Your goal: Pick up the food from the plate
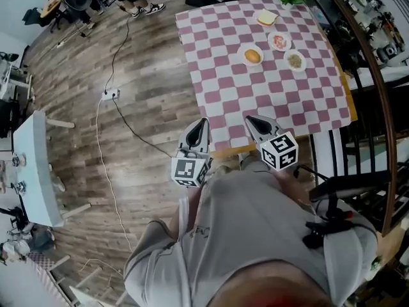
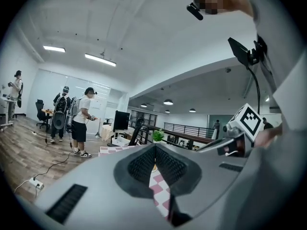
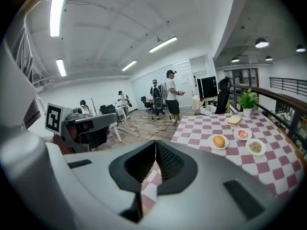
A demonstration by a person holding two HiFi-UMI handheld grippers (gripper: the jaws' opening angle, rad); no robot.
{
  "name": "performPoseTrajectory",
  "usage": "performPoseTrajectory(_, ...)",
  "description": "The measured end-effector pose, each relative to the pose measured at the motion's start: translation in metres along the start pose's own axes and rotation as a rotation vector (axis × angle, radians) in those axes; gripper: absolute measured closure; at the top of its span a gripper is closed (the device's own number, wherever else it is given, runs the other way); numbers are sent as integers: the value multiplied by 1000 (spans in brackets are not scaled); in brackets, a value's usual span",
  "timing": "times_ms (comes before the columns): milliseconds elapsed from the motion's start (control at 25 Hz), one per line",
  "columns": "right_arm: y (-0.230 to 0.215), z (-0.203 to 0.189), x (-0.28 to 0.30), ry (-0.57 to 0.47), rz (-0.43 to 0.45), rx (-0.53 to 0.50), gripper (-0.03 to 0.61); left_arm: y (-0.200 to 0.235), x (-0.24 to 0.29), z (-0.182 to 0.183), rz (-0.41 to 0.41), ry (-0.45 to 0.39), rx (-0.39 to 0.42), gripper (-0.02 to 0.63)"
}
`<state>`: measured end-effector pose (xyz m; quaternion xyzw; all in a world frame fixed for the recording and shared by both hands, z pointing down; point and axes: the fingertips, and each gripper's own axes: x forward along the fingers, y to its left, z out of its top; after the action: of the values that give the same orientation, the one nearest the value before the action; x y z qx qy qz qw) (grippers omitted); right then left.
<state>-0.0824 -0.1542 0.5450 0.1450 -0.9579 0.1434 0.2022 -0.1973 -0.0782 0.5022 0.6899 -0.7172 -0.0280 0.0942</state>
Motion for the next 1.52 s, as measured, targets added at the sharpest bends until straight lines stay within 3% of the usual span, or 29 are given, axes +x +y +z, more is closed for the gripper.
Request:
performPoseTrajectory(160,-35,11,7,8,43,-12,565,-15,35,21,35,-13,8,604)
performPoseTrajectory(480,-89,26,11,21,85,-33,565,-33,82,29,133,-21,-65,604)
performPoseTrajectory(680,-95,54,16,-50,72,-58,565,-35,82,43,101,-15,35,604)
performPoseTrajectory(960,-101,81,8,-147,-14,-39,565,-31,77,50,28,-41,83,604)
performPoseTrajectory(1280,-97,102,-4,-223,-63,-100,565,-21,70,46,18,-52,43,604)
performPoseTrajectory(1520,-92,108,-6,-256,-118,-145,565,-20,67,46,-15,-56,58,604)
